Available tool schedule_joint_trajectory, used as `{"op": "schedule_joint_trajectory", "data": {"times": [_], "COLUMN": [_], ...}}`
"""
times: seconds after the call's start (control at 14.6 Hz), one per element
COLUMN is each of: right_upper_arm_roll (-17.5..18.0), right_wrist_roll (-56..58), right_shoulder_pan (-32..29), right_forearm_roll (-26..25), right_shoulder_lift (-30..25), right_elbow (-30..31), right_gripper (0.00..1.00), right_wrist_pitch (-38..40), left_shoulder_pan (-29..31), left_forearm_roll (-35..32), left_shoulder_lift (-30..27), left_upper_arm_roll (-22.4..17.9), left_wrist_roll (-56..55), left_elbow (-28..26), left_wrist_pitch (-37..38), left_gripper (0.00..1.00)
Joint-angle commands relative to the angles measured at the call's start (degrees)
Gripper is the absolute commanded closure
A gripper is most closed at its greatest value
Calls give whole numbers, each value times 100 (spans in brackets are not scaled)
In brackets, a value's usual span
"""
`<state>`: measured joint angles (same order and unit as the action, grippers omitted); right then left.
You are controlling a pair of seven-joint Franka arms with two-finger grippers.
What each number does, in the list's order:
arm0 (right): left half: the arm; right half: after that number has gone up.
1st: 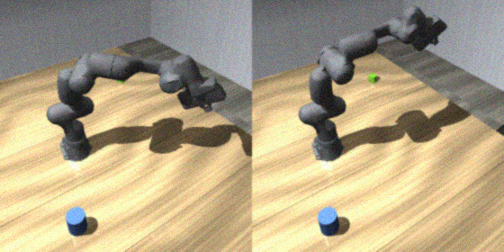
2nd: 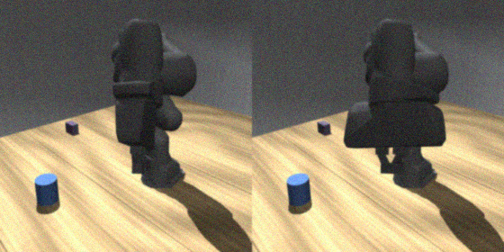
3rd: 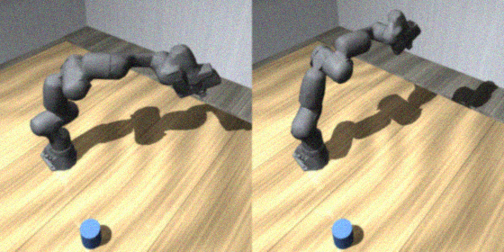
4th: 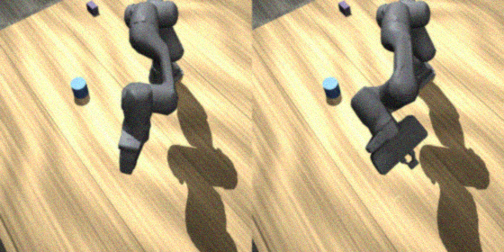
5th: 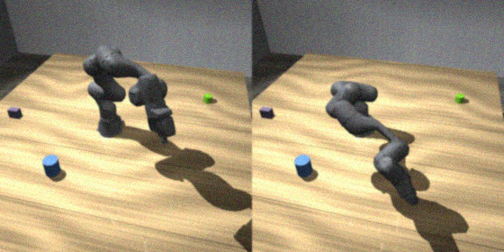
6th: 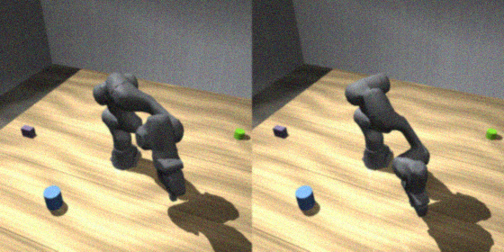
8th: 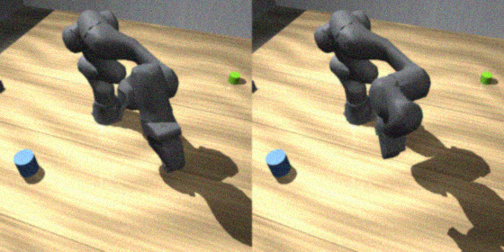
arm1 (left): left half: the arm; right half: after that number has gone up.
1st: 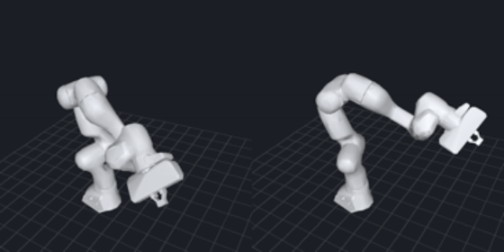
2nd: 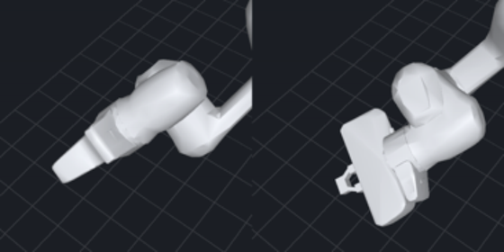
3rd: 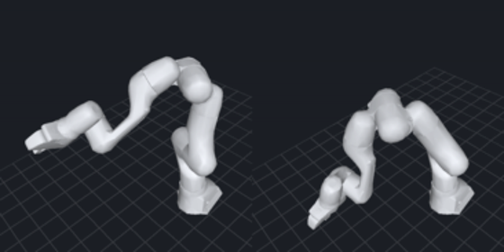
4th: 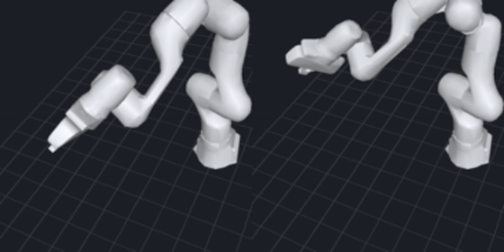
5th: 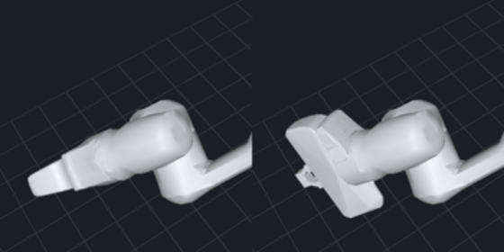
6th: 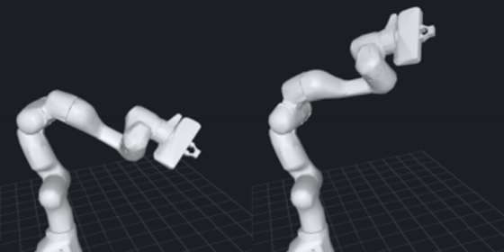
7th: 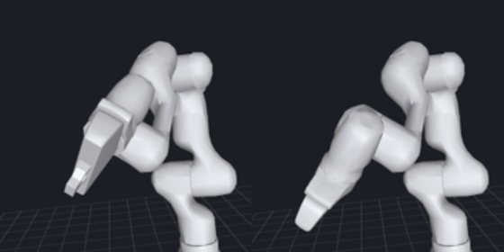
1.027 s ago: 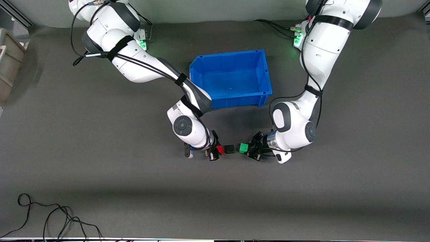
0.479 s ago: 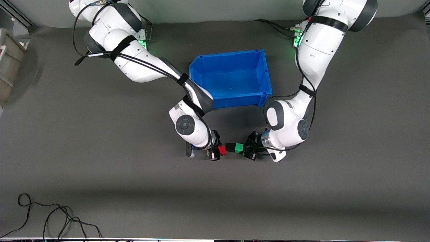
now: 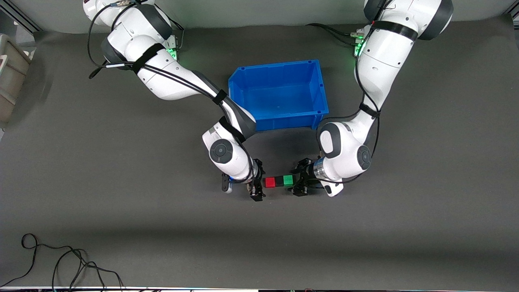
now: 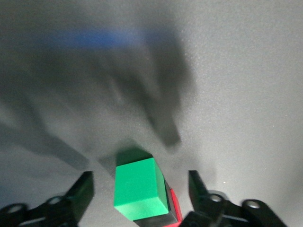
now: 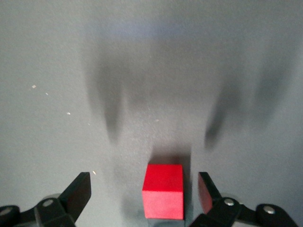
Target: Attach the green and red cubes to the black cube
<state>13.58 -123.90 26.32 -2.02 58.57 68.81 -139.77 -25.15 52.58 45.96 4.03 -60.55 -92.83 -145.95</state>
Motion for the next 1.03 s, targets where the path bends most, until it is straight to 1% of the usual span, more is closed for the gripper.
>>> {"op": "schedule_joint_trajectory", "data": {"times": [0.0, 0.07, 0.14, 0.21, 0.27, 0.41, 0.55, 0.62, 0.68, 0.82, 0.96], "right_upper_arm_roll": [-127, -145, -154, -310, -434, -426, -374, -365, -365, -356, -364], "right_wrist_roll": [-170, -118, -82, 188, 678, 1479, 1771, 2059, 2471, 3725, 5079], "right_shoulder_pan": [93, 84, 75, 49, -4, -441, -855, -1048, -1215, -1610, -2041], "right_forearm_roll": [-61, -96, -140, -193, -254, -229, -228, -228, -228, -220, -202], "right_shoulder_lift": [-109, -153, -405, -860, -1352, -2196, -3014, -3384, -3692, -4194, -4336], "right_elbow": [106, 115, 289, 813, 1340, 2062, 2844, 3118, 3277, 3419, 3367], "right_gripper": [0, 0, 0, 0, 0, 0, 0, 0, 0, 0, 0], "right_wrist_pitch": [-6, 2, 20, 29, 29, 55, 116, 256, 449, 1167, 2151], "left_shoulder_pan": [-60, -25, 10, 54, 98, 107, 107, 124, 212, 527, 940], "left_forearm_roll": [-37, -46, -90, -238, -483, -1010, -1747, -2125, -2381, -2812, -3217], "left_shoulder_lift": [36, -7, -51, -174, -314, -648, -956, -1114, -1254, -1545, -1791], "left_upper_arm_roll": [-51, -78, -113, -200, -427, -858, -1350, -1526, -1641, -1695, -1695], "left_wrist_roll": [-107, -107, -107, -115, -115, -81, 94, 365, 733, 1690, 2919], "left_elbow": [151, 151, 143, 134, 142, 151, 151, 169, 204, 239, 353], "left_wrist_pitch": [14, 93, 172, 451, 854, 1540, 2112, 2385, 2657, 3220, 3520], "left_gripper": [0, 0, 0, 0, 0, 0, 0, 0, 0, 0, 0]}}
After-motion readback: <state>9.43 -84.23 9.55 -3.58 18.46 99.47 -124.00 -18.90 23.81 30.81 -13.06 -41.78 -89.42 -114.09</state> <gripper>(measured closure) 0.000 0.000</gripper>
